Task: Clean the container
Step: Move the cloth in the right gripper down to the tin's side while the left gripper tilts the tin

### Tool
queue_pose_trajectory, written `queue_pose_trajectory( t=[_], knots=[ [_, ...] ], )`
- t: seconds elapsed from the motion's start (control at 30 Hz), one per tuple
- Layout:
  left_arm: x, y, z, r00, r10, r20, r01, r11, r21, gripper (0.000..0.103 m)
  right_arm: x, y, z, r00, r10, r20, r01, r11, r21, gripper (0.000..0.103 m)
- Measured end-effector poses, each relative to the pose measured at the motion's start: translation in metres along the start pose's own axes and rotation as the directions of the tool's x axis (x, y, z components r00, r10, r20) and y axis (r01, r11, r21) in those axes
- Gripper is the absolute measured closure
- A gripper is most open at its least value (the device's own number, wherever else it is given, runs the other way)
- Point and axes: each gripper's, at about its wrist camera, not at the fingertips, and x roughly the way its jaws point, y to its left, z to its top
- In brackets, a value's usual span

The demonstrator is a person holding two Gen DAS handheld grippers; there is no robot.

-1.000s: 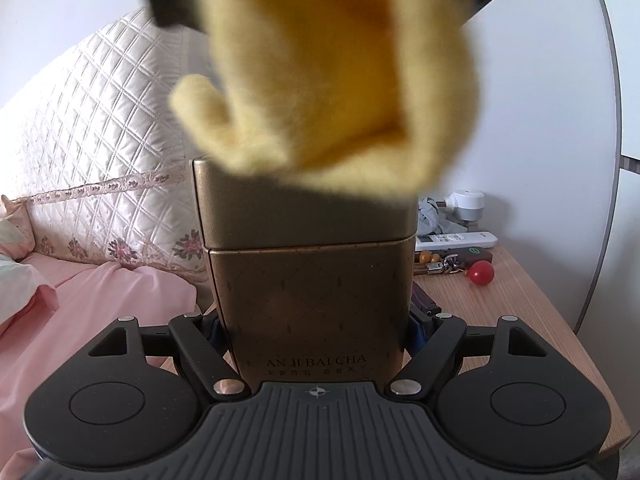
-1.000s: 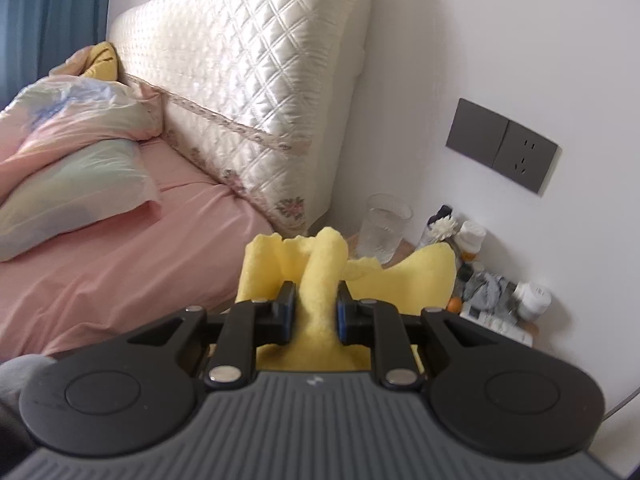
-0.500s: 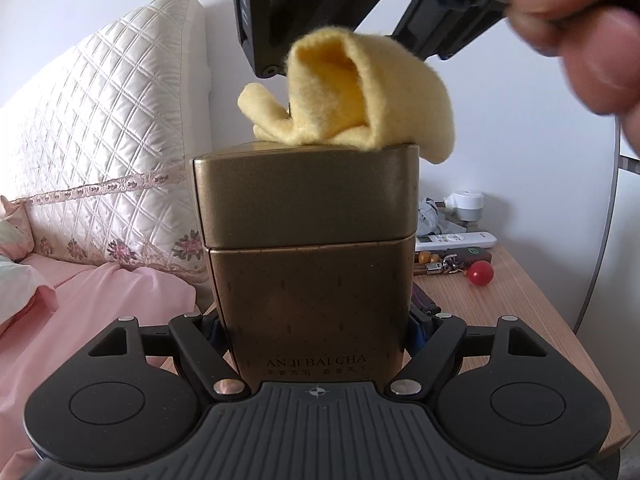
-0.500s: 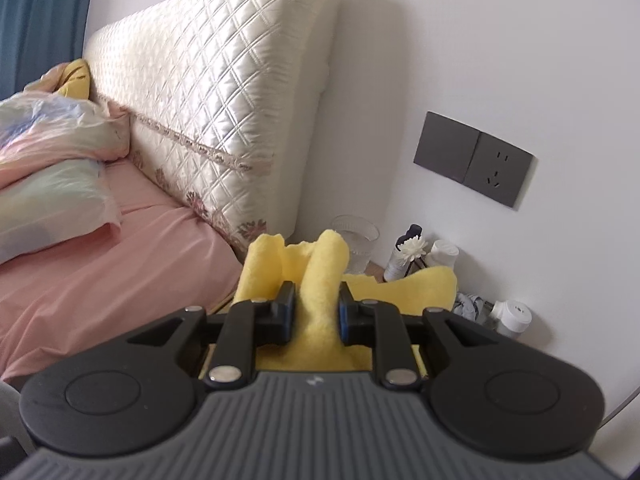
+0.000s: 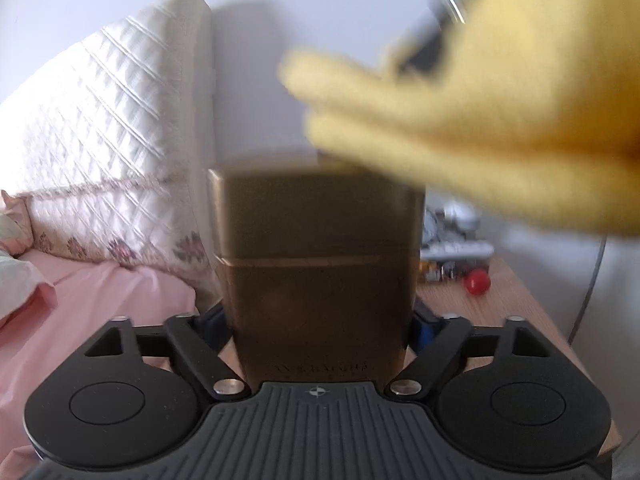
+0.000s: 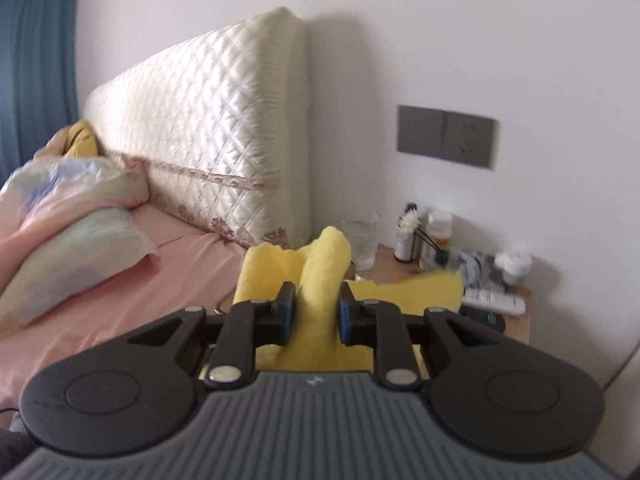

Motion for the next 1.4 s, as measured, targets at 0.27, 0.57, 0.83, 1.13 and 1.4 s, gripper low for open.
queue_pose_trajectory(
  t=[0.27,0.57,0.83,1.13,1.4],
  knots=[
    [-0.021,-0.011,-0.001,0.999,-0.054,0.006,0.053,0.995,0.09,0.011,-0.005,-0.012,-0.028,1.0,0.012,0.019,-0.015,0.992,0.126,0.079],
    [-0.035,-0.017,-0.02,0.991,-0.13,-0.038,0.136,0.952,0.276,0.011,-0.003,-0.029,-0.064,0.999,-0.004,0.052,-0.012,0.951,0.308,0.079],
    [-0.043,-0.023,-0.027,0.989,-0.13,-0.07,0.147,0.887,0.437,0.011,0.017,-0.04,-0.114,0.997,0.072,0.035,-0.08,0.882,0.465,0.08],
    [-0.025,0.002,-0.032,0.972,-0.192,-0.133,0.232,0.872,0.431,0.011,0.028,-0.048,-0.131,0.988,0.125,0.089,-0.153,0.834,0.531,0.079],
    [-0.02,0.001,-0.029,0.96,-0.204,-0.193,0.267,0.876,0.401,0.011,0.026,-0.051,-0.144,0.982,0.139,0.129,-0.188,0.791,0.583,0.079]
  ],
)
